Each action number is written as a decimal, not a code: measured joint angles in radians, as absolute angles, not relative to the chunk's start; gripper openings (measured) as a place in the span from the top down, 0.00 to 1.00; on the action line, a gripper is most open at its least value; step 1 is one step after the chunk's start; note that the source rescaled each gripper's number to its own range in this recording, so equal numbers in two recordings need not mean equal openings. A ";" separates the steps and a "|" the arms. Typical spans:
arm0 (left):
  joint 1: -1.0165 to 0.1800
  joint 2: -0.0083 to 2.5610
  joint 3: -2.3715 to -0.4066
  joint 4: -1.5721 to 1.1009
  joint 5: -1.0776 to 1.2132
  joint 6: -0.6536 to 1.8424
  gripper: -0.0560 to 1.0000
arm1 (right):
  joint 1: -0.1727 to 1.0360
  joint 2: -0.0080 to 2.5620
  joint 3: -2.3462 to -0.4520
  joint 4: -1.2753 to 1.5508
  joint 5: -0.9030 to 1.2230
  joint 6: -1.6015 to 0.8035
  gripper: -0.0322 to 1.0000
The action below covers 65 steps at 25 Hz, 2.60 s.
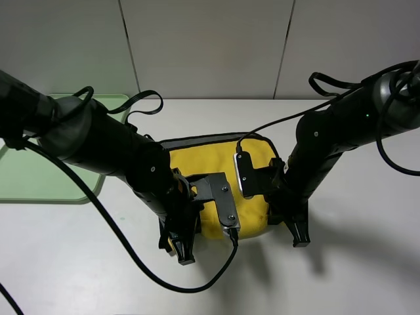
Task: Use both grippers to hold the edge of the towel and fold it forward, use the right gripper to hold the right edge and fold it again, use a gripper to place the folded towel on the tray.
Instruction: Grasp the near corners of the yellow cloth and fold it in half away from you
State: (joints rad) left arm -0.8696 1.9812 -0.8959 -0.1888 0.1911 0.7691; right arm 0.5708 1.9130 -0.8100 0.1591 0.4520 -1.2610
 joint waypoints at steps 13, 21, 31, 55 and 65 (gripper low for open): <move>-0.870 1.981 -0.896 -0.154 0.188 0.769 0.95 | 0.571 1.911 -0.810 0.165 0.464 -1.261 0.97; -0.870 1.955 -0.892 -0.143 0.213 0.768 0.95 | 0.571 1.874 -0.795 0.178 0.558 -1.261 0.97; -0.870 1.864 -0.882 -0.104 0.308 0.766 0.95 | 0.573 1.762 -0.790 0.176 0.656 -1.216 0.97; -0.870 1.690 -0.882 -0.007 0.423 0.636 0.95 | 0.573 1.586 -0.790 0.163 0.718 -1.079 0.97; -0.873 1.624 -0.882 0.000 0.484 0.631 0.95 | 0.625 1.513 -0.790 0.173 0.798 -1.000 0.97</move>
